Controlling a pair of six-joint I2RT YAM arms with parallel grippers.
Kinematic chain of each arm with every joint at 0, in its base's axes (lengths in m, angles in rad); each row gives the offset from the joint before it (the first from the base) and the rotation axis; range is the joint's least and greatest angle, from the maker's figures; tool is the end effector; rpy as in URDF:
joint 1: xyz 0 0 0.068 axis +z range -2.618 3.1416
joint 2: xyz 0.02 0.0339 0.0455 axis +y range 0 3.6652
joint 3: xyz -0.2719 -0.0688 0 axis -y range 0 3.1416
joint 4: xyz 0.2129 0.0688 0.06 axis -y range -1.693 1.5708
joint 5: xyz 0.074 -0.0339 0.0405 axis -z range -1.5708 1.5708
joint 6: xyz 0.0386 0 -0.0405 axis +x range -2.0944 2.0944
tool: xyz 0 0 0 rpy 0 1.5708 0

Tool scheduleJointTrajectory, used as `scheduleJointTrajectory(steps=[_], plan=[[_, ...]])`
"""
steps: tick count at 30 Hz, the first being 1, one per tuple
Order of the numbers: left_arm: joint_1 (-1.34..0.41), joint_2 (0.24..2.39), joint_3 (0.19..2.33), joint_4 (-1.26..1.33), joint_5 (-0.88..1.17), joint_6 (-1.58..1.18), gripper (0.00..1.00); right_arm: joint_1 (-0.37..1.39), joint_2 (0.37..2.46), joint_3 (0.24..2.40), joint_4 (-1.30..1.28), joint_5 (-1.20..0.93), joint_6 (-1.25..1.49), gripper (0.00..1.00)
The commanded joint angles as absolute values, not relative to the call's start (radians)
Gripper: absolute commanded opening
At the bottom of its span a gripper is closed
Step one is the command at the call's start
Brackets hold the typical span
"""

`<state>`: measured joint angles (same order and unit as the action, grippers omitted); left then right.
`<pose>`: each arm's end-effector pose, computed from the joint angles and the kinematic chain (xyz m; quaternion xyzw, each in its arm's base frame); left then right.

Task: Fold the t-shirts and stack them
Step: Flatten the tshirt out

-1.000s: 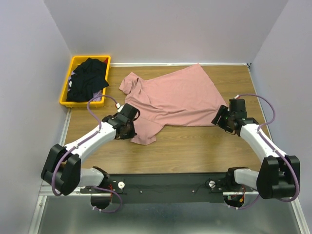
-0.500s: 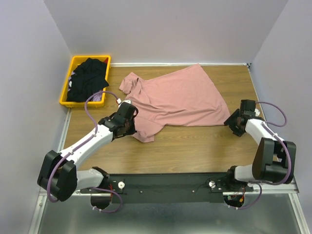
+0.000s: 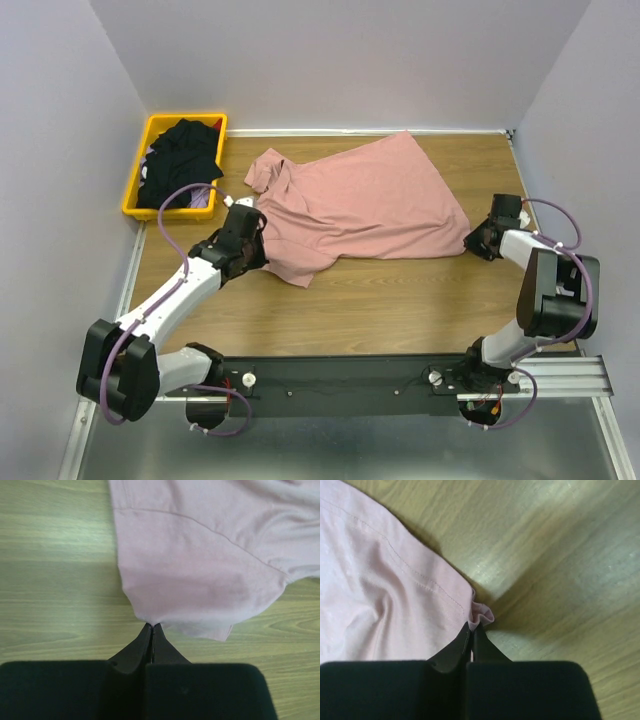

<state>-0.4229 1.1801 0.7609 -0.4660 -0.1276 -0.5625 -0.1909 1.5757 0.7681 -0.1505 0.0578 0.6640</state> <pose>0.1903 -0.0802 0.2461 -0.0869 0.9361 -0.1058 0.3239 0.2711 -0.0547 0.1810 0.4030 0.8637 0.0439 0.2995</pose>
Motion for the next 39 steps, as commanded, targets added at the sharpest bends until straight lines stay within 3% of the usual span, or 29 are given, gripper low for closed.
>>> scheduleJointTrajectory(steps=[1,7,12,18,30,39], plan=[[-0.35,1.121,0.782,-0.459,-0.092,-0.499,0.0,-0.196,1.586,0.82,-0.253,0.023,0.638,0.01],[-0.308,1.046,0.865,-0.534,-0.095,-0.463,0.0,-0.198,1.43,1.151,-0.621,0.23,0.497,0.04],[-0.285,1.049,0.873,-0.525,-0.074,-0.445,0.0,-0.196,1.436,1.236,-0.686,0.161,0.459,0.39],[-0.284,1.084,0.832,-0.433,-0.006,-0.425,0.0,-0.198,1.483,1.164,-0.678,0.117,0.474,0.5],[-0.281,1.16,0.713,-0.181,0.058,-0.402,0.0,-0.198,1.586,0.968,-0.414,-0.211,0.54,0.51],[-0.239,1.134,0.69,-0.133,0.06,-0.403,0.0,-0.196,1.646,0.847,-0.183,-0.167,0.678,0.56]])
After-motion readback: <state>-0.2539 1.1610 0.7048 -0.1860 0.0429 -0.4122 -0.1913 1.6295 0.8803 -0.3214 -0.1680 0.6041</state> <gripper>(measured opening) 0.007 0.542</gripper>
